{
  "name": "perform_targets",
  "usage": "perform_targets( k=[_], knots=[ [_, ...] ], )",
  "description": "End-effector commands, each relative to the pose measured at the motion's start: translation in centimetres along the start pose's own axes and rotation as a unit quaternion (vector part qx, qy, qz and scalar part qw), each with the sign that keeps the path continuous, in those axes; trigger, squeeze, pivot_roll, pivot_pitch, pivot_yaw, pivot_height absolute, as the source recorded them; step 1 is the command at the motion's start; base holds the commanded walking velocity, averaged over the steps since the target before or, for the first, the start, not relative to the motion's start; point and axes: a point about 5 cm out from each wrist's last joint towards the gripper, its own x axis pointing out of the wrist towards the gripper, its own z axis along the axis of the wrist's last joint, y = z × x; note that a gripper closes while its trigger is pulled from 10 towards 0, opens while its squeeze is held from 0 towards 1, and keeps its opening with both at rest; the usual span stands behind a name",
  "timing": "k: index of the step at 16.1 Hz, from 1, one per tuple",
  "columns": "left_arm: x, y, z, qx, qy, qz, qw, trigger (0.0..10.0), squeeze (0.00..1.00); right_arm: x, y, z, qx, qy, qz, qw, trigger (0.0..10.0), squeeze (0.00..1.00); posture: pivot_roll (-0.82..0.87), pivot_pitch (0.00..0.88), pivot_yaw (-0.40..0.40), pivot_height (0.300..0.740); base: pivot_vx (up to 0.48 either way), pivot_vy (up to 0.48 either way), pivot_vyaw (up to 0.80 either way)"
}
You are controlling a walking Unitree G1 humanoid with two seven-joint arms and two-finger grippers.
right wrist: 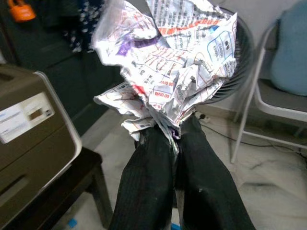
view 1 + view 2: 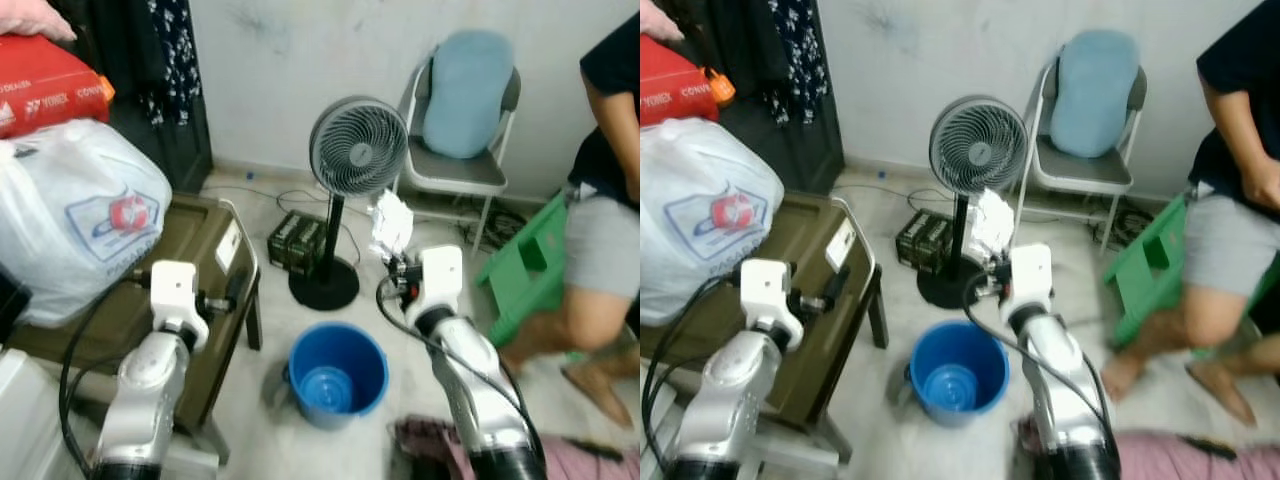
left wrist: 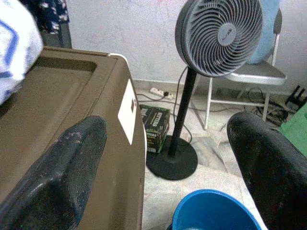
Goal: Clean up the room
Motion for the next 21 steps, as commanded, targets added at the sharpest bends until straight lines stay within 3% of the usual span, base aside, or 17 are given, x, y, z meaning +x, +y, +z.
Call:
perform_targets(
  k=[1,8,13,15,21],
  knots=[
    [0.3,-0.4,0.3,-0.001,-0.006,-0.008,1.0,10.0,0.0,-0.2,-0.7,-0.2,-0.003,0.008,-0.009,1.0,10.0,0.0,-0.04,0.0,-0.077,0.74,0.322,0.0,0.0],
    [0.4,-0.4,0.4,-0.002,-0.006,-0.008,1.0,10.0,0.0,0.0,-0.7,-0.1,-0.004,0.007,-0.01,1.0,10.0,0.0,-0.04,0.0,-0.079,0.74,0.317,0.0,0.0],
    [0.0,0.5,0.3,0.011,-0.007,0.019,1.0,10.0,0.0,0.3,-0.3,0.1,-0.004,-0.002,0.003,1.0,10.0,0.0,-0.03,0.0,-0.081,0.74,0.0,0.0,0.0],
    [-0.7,1.3,-0.1,0.022,-0.001,0.023,1.0,10.0,0.0,0.9,0.5,0.5,-0.013,-0.013,0.023,1.0,10.0,0.0,-0.02,0.0,-0.085,0.74,0.0,0.0,0.76],
    [-1.6,2.4,-0.3,0.039,0.005,0.029,0.999,10.0,0.0,2.6,0.7,0.8,-0.018,-0.012,0.019,1.0,10.0,0.0,0.02,0.0,-0.104,0.74,0.0,0.0,0.73]
  ],
)
